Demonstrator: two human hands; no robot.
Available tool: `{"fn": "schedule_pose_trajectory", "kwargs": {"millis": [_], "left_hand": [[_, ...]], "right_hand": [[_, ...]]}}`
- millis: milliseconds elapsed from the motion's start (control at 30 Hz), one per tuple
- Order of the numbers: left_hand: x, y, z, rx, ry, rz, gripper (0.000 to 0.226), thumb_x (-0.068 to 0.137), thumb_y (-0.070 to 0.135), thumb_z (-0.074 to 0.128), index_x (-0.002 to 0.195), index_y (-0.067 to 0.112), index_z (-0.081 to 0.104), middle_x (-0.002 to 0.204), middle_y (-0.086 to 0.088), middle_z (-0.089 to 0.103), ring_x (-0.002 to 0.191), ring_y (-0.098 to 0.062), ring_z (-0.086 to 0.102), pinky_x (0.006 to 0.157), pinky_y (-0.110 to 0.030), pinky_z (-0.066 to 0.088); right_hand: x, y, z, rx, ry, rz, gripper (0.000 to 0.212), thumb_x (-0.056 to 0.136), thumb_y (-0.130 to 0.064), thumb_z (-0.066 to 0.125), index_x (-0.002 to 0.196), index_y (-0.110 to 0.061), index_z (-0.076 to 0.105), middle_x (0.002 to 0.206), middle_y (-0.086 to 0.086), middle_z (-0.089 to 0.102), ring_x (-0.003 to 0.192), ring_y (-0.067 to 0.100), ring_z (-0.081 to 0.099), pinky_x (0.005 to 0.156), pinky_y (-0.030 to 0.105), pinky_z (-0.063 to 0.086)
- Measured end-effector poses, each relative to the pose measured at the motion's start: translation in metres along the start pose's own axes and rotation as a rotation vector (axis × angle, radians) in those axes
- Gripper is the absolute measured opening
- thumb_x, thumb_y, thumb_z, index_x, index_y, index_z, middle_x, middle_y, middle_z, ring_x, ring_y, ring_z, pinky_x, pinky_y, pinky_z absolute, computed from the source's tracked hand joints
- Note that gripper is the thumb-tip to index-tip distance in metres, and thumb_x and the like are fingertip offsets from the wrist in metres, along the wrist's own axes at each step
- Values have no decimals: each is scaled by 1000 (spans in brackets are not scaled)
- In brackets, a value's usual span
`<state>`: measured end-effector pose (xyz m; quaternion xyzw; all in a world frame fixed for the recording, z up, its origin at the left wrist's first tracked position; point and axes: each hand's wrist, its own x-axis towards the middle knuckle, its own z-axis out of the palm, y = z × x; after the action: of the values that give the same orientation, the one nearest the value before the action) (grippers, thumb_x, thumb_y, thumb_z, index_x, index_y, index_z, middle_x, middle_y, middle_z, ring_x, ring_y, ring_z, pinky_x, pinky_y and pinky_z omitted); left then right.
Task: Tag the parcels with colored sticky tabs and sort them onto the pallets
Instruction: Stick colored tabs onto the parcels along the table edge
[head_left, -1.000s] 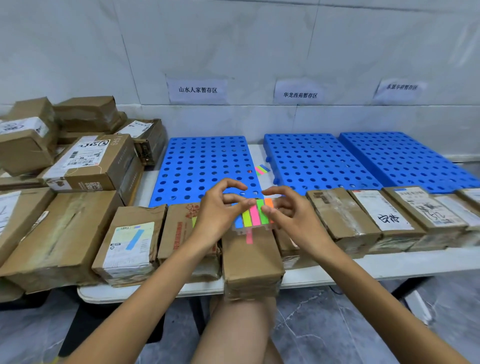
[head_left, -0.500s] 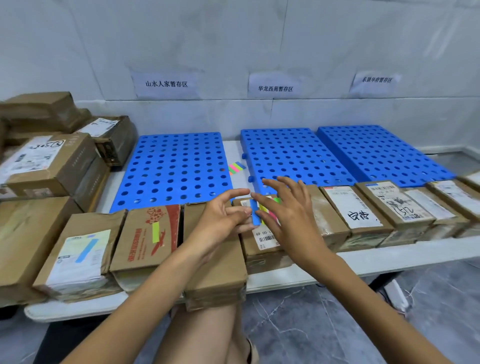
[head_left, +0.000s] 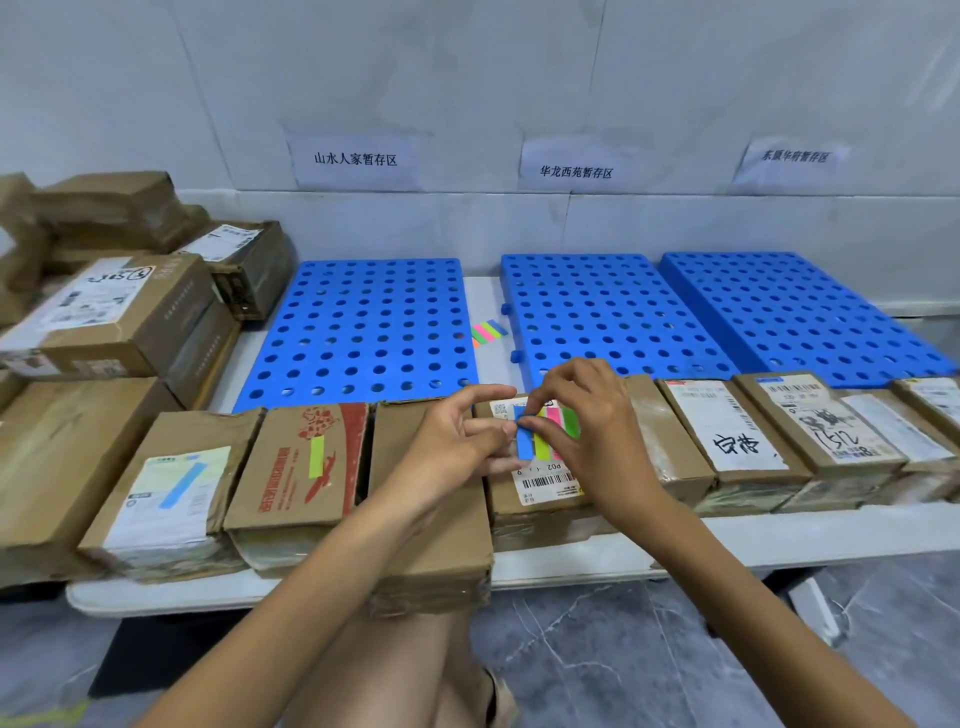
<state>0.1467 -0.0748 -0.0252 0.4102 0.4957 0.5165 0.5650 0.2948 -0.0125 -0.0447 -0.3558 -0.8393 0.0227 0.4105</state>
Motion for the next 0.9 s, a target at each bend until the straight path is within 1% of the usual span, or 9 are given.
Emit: {"fn": "schedule_pose_trajectory", "kwargs": {"millis": [167,300,367,467,533,600,700,800,900], "left_hand": [[0,-1,1,-43,12,6,31,90,-2,54,120,5,54,87,-22,64,77,-23,63,69,-26,59],[-1,-1,2,-70,11,1,29,90,-2,55,117,7,56,82,-16,66,69,-15,66,71,-28,59],[-2,-1,3,-68,12,-2,29,90,-3,55,117,8,57,82,-16,66,69,-15,67,73,-28,59],[-3,-2,5,-66,19,-2,30,89,-3,56,117,7,56,72,-9,65,65,-13,65,73,-30,59],[-4,-2,5,-73,27,-4,30,89,-2,56,117,7,56,67,-5,65,63,-12,65,75,-31,59],[-4,-2,5,-84,38,-7,29,90,-1,56,118,7,55,70,-7,66,64,-12,66,76,-32,59],[-4,-1,4,-97,64,-21,26,91,4,56,116,7,57,75,-7,67,64,-12,66,75,-32,59],[-2,-1,3,-123,116,-50,24,92,14,57,114,6,59,88,-12,67,63,-14,67,69,-31,60],[1,-3,2,-88,163,-41,24,89,11,61,112,4,59,86,-16,63,57,-11,61,62,-29,59]], "right_hand": [[-1,1,1,-142,115,-189,13,85,-23,62,77,-14,68,80,1,61,83,17,49,82,28,33],[-4,-1,1,-72,143,-236,11,87,-14,63,79,-7,68,74,4,61,76,21,53,79,25,36],[-5,-2,1,-46,129,-230,11,87,-12,61,82,-5,68,73,4,62,78,19,51,79,23,36],[-5,-2,-1,-12,110,-210,12,87,-14,59,82,-6,67,72,3,62,80,16,49,80,21,36],[-5,-2,-1,-4,107,-206,14,87,-15,59,79,-7,67,73,2,62,81,17,49,78,24,39],[-4,-2,0,-2,111,-192,11,85,-16,61,79,-9,67,80,3,63,84,19,50,78,29,41],[-3,-3,1,42,109,-136,8,83,-19,64,79,-12,68,96,5,62,94,18,49,83,26,37],[-4,-4,0,126,62,-95,11,82,-24,63,80,-15,70,96,3,60,96,16,47,87,21,33],[-5,-5,-1,153,1,-82,13,82,-28,62,79,-18,70,94,0,59,95,17,47,87,24,34]]}}
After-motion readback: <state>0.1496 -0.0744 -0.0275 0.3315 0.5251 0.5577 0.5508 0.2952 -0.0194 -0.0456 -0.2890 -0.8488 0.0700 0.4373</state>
